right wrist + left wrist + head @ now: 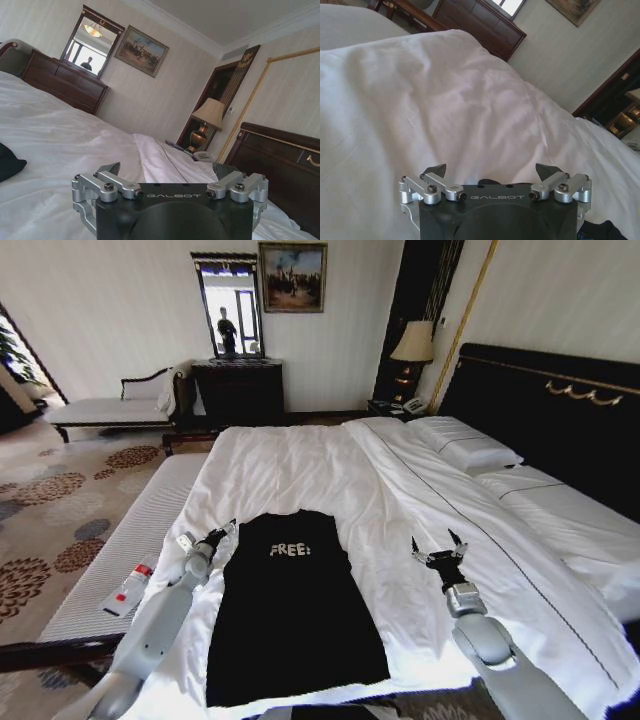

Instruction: Fold the clothes on the bed.

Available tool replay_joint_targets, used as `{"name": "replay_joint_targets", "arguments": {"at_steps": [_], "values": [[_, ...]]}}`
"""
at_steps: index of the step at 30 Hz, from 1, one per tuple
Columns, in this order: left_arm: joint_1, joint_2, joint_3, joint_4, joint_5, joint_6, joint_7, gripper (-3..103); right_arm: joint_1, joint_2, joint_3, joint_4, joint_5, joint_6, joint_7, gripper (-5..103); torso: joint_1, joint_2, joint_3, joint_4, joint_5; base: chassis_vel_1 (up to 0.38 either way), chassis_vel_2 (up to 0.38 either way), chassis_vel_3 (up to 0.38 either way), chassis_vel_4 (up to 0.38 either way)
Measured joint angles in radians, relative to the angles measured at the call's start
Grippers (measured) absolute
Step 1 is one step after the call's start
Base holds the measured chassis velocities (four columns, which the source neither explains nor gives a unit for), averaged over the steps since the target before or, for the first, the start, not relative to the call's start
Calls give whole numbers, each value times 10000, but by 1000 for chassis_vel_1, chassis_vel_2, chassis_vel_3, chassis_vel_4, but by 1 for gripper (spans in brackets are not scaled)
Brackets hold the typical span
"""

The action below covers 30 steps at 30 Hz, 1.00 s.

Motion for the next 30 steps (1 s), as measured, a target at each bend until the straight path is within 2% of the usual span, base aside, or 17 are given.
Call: {"name": "replay_joint_targets", "arguments": {"at_steps": [2, 4, 7, 15, 16, 21, 26, 29, 30], "values": [[-470, -371, 52, 881, -24, 37, 175, 100, -54, -33, 45, 34, -33, 48, -7, 100, 0, 0, 0, 2, 0, 0, 0, 0, 0], [-535, -423, 55, 1002, -28, 41, 203, 100, -59, -35, 52, 41, -34, 51, -7, 100, 0, 0, -1, 2, 1, 0, 0, 0, 0], [-1013, -777, 189, 1902, 164, 45, 442, 100, -131, -81, 139, 100, -40, 63, -5, 100, 0, 0, -1, 0, -1, 0, 0, 0, 0], [-1418, -1087, 264, 2815, 321, 43, 704, 100, -254, -194, 259, 211, -14, 42, 8, 100, 0, 0, -2, 0, 1, 0, 0, 0, 0], [-1440, -1091, 264, 2911, 320, 42, 766, 103, -269, -206, 267, 221, -11, 33, 11, 100, 0, 0, -1, 1, 0, 0, 0, 0, 0], [-1592, -997, 427, 3261, 487, -12, 1100, 98, -257, -226, 238, 201, 18, 32, 15, 100, -1, 0, -1, 5, 0, 0, 0, 0, 0], [-1897, -1075, 458, 3653, 517, -51, 1217, 96, -261, -235, 220, 190, 37, 32, 14, 100, 0, 0, -2, 0, 0, 0, 0, 0, 0], [-2049, -1080, 518, 3917, 737, -52, 1316, 81, -180, -320, 163, 173, 168, 35, 4, 100, -1, 0, -1, 5, 0, 0, 0, 0, 0], [-2049, -1080, 518, 3917, 737, -52, 1316, 81, -180, -320, 163, 173, 168, 35, 4, 100, -1, 0, -1, 5, 0, 0, 0, 0, 0]]}}
